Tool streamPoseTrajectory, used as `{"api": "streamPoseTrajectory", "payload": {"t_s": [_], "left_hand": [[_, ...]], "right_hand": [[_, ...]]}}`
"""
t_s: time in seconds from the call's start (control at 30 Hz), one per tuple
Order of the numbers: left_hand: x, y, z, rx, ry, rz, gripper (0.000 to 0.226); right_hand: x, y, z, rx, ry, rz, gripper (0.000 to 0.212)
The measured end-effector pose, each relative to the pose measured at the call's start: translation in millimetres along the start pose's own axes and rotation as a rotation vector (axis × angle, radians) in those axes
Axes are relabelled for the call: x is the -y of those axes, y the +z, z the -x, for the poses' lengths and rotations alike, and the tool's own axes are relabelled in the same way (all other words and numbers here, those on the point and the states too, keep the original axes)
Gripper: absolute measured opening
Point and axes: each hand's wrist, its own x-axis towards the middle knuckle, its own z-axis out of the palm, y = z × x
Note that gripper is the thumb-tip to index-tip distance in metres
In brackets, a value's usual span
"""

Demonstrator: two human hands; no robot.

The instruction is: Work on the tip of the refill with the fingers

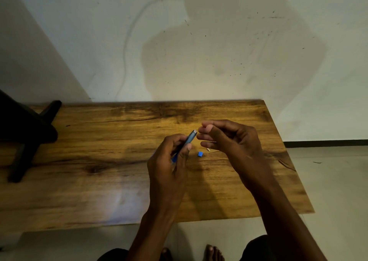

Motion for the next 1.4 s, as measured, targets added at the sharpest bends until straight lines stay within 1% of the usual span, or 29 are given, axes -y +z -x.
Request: {"api": "streamPoseTrajectory", "payload": {"t_s": [0.17, 0.23, 0.27, 0.33, 0.4, 0.53, 0.67, 0.8, 0.9, 0.97, 1.03, 1.1, 1.17, 1.23, 1.3, 1.33, 1.4], "left_hand": [[-1, 0, 0, -0.010, -0.029, 0.020, 0.018], [0, 0, 0, -0.016, -0.048, 0.035, 0.018], [0, 0, 0, -0.023, -0.061, 0.045, 0.018], [1, 0, 0, -0.038, -0.086, 0.065, 0.019], [2, 0, 0, -0.045, -0.100, 0.070, 0.019], [4, 1, 2, -0.045, -0.111, 0.063, 0.021], [3, 1, 2, -0.042, -0.115, 0.055, 0.026], [0, 0, 3, -0.032, -0.119, 0.048, 0.033], [-1, -1, 4, -0.026, -0.110, 0.039, 0.034], [-1, -1, 5, -0.027, -0.106, 0.040, 0.033], [-2, -2, 5, -0.032, -0.105, 0.043, 0.032], [-2, -3, 6, -0.028, -0.099, 0.060, 0.031], [-1, -2, 5, -0.023, -0.097, 0.078, 0.031], [-1, -1, 5, -0.023, -0.095, 0.085, 0.031], [-1, 0, 5, -0.021, -0.086, 0.082, 0.031], [-1, 0, 5, -0.018, -0.083, 0.079, 0.031], [1, 1, 6, -0.018, -0.096, 0.081, 0.031]], "right_hand": [[-17, -15, -5, -0.128, 0.077, 0.025, 0.019], [-33, -22, -8, -0.190, 0.108, 0.143, 0.016], [-43, -25, -9, -0.205, 0.109, 0.275, 0.015], [-61, -28, -10, -0.175, 0.102, 0.564, 0.013], [-72, -26, -10, -0.147, 0.081, 0.700, 0.015], [-77, -15, -11, -0.112, -0.005, 0.817, 0.022], [-76, -7, -10, -0.086, -0.091, 0.957, 0.009], [-71, -4, -10, -0.060, -0.007, 1.035, 0.010], [-64, 0, -9, -0.041, 0.073, 1.090, 0.011], [-63, 0, -7, -0.060, 0.093, 1.100, 0.008], [-61, -3, -4, -0.101, 0.109, 1.069, 0.005], [-52, -9, -3, -0.144, 0.156, 0.943, 0.013], [-35, -17, -3, -0.131, 0.219, 0.742, 0.010], [-18, -21, -4, -0.080, 0.262, 0.435, 0.010], [-2, -19, -2, -0.048, 0.234, 0.162, 0.011], [4, -15, 0, -0.039, 0.210, 0.075, 0.013], [13, -8, 2, -0.036, 0.153, -0.021, 0.015]]}}
